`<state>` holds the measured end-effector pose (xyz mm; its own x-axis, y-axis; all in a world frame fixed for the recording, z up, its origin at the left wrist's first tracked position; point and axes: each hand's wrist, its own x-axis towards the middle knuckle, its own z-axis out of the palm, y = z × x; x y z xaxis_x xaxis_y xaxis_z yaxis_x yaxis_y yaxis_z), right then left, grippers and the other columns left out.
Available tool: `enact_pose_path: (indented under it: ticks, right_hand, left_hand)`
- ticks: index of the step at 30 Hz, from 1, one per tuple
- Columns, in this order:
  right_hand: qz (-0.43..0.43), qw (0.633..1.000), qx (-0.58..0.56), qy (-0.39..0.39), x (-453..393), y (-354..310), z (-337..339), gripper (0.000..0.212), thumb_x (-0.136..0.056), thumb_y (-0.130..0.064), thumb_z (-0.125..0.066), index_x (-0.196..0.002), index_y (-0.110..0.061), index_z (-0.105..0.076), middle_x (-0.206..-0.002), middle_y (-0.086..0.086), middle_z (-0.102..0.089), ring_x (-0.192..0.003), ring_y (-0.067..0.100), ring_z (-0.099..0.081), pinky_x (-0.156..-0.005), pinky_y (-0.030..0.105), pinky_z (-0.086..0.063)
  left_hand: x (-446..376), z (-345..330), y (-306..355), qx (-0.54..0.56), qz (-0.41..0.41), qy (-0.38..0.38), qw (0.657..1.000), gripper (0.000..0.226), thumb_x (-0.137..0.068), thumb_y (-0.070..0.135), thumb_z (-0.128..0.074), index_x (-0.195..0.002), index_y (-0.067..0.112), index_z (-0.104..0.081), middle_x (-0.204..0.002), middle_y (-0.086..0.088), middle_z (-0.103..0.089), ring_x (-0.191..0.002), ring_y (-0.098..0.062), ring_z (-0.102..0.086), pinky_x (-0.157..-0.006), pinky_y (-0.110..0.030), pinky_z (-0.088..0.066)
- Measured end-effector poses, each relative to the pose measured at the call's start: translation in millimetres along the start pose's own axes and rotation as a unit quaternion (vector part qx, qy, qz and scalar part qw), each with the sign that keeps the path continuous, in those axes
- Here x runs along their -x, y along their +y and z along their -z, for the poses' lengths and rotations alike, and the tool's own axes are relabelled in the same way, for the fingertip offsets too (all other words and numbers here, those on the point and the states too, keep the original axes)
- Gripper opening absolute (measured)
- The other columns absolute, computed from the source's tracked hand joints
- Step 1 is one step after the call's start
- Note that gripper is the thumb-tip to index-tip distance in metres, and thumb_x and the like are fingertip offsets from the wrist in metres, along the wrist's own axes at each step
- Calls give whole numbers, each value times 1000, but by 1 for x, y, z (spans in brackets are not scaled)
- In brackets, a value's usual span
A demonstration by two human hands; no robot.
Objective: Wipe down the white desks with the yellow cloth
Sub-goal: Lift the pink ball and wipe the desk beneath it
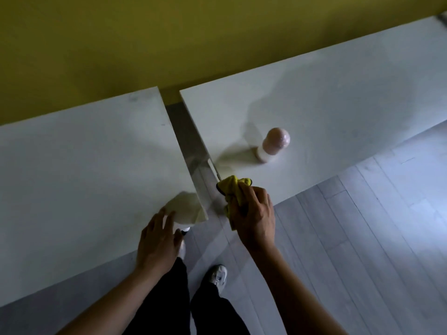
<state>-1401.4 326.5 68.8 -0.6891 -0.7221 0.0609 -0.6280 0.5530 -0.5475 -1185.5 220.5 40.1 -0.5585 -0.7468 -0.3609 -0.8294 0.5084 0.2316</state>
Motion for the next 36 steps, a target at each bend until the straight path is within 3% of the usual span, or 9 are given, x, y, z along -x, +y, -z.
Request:
enact_pose_path:
  ticks: [3,7,14,18,21,23,26,31,36]
  right_hand:
    - [-23,999,4,34,-11,21,12,50,-87,-47,-62,-131,-25,-58,-115,2,-56,-99,21,-54,-73,36,-49]
    - [-74,995,24,61,-37,52,16,49,-84,-43,-64,-130,-27,-58,-115,2,-54,-100,23,-52,-78,41,-48]
    - [-73,995,64,3,-76,106,11,50,-90,-45,-66,-135,-28,-52,-124,1,-52,-107,23,-51,-85,42,-51]
    - [-9,994,98,-39,-87,130,3,56,-94,-59,-53,-143,-33,-46,-143,-3,-47,-127,22,-47,-104,39,-42]
    - [45,991,112,-55,-87,141,-3,65,-97,-60,-49,-153,-30,-35,-161,1,-31,-151,21,-23,-122,40,-25]
    - [77,989,111,-59,-89,146,-7,69,-99,-57,-46,-157,-24,-28,-165,5,-23,-155,21,-12,-123,47,-22]
    - [99,988,104,-61,-95,155,-11,71,-101,-56,-45,-159,-22,-23,-166,7,-19,-155,24,-10,-122,51,-21]
    - [150,985,66,-46,-116,184,-9,62,-100,-52,-49,-153,-21,-40,-162,12,-28,-153,30,-19,-121,52,-23]
    - [57,995,83,-8,-167,254,31,62,-94,-52,-56,-148,-22,-47,-158,18,-34,-148,37,-27,-122,50,-20]
  left_hand:
    - [-9,8,26,47,-40,39,997,56,-100,36,-38,-141,3,-58,-149,-21,-53,-132,-42,-56,-100,-52,-50]
    - [-48,17,67,89,-87,52,991,47,-97,17,-63,-141,3,-56,-147,-18,-54,-135,-39,-53,-106,-49,-44]
    - [-125,32,145,166,-165,57,970,55,-99,30,-64,-148,10,-50,-144,-11,-57,-132,-28,-54,-109,-41,-44]
    - [-158,29,181,202,-159,44,965,71,-95,41,-68,-154,12,-41,-149,-10,-52,-135,-27,-50,-111,-41,-44]
    - [-176,27,204,231,-138,59,961,87,-88,43,-76,-157,10,-35,-148,-13,-51,-132,-30,-51,-108,-45,-47]
    - [-187,27,218,261,-118,75,955,95,-82,43,-83,-157,9,-35,-147,-14,-52,-131,-30,-53,-108,-45,-48]
    - [-203,29,236,310,-90,85,943,105,-74,41,-90,-158,10,-35,-148,-12,-52,-134,-28,-52,-111,-38,-45]
    - [-216,25,253,338,-38,137,930,70,-77,34,-90,-135,12,-58,-124,-7,-68,-114,-27,-65,-89,-25,-47]
    - [-206,17,254,380,16,156,912,64,-78,36,-89,-132,19,-58,-120,2,-70,-110,-25,-70,-91,-44,-58]
